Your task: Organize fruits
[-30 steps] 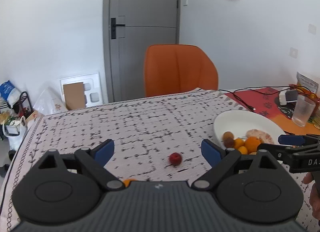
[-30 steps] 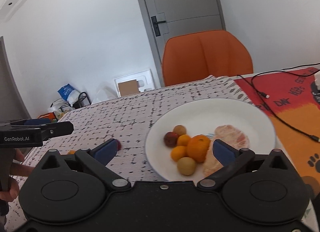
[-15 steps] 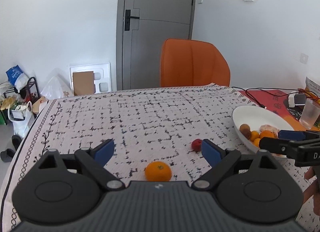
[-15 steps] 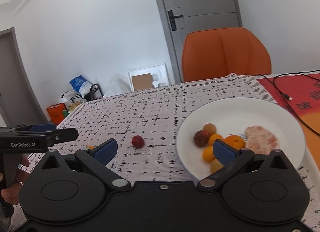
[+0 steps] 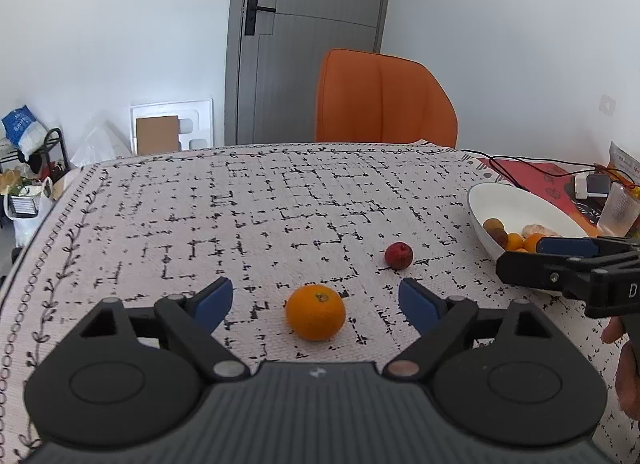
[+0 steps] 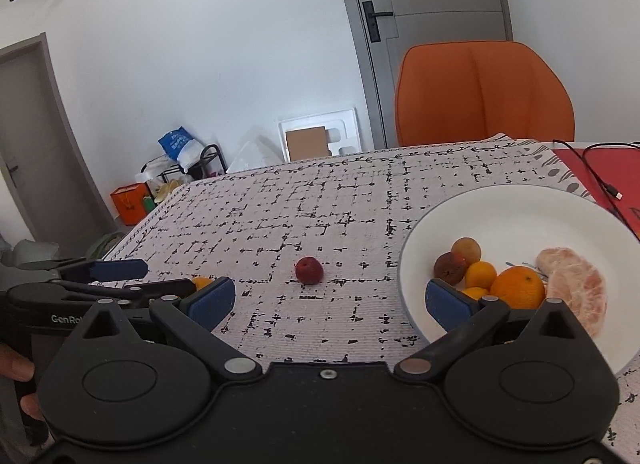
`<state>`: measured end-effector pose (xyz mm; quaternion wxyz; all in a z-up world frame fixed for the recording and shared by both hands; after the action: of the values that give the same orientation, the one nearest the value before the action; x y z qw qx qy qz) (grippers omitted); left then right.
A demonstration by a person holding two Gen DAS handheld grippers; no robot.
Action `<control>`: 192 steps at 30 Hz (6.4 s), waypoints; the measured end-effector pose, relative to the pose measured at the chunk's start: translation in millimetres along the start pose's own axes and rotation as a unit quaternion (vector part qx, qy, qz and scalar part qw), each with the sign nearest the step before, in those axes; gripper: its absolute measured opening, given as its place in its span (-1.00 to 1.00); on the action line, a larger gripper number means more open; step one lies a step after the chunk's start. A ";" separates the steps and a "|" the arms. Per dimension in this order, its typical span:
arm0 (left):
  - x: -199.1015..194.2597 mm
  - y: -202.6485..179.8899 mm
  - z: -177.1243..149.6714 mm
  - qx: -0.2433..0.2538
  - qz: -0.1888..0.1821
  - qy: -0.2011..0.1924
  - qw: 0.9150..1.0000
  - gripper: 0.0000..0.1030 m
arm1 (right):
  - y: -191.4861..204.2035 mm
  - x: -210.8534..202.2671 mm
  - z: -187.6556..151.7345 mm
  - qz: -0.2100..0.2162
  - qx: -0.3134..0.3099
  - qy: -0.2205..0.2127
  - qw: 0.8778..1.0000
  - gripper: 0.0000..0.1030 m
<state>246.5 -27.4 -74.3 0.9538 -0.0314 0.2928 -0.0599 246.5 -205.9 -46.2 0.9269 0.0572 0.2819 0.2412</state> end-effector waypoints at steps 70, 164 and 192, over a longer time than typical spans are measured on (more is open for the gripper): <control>-20.7 -10.9 30.5 -0.015 -0.024 -0.054 0.998 -0.30 | 23.0 19.1 14.8 -0.042 -0.074 0.010 0.996 -0.58; 29.0 -160.2 69.8 0.103 -0.076 -0.016 0.992 0.17 | -131.9 -56.3 3.4 -0.091 0.065 -0.048 0.993 -0.26; -57.8 -69.6 39.4 0.029 -0.003 -0.037 0.999 0.95 | -60.1 -89.7 1.0 -0.075 0.019 -0.053 0.996 0.77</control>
<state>214.5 -87.7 -3.1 0.9644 -0.0068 0.2550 -0.0699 207.0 -301.5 -15.5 0.9547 0.0667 0.2402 0.1624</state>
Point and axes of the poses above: each gripper's, at about its wrist camera, not at the fingertips, and x roughly the way its jaws point, y to its left, z to its top, the point moved 9 cm from there along x, roughly the way its jaws point, and after that the axes turned 1 degree about x, right-handed, at the moved point
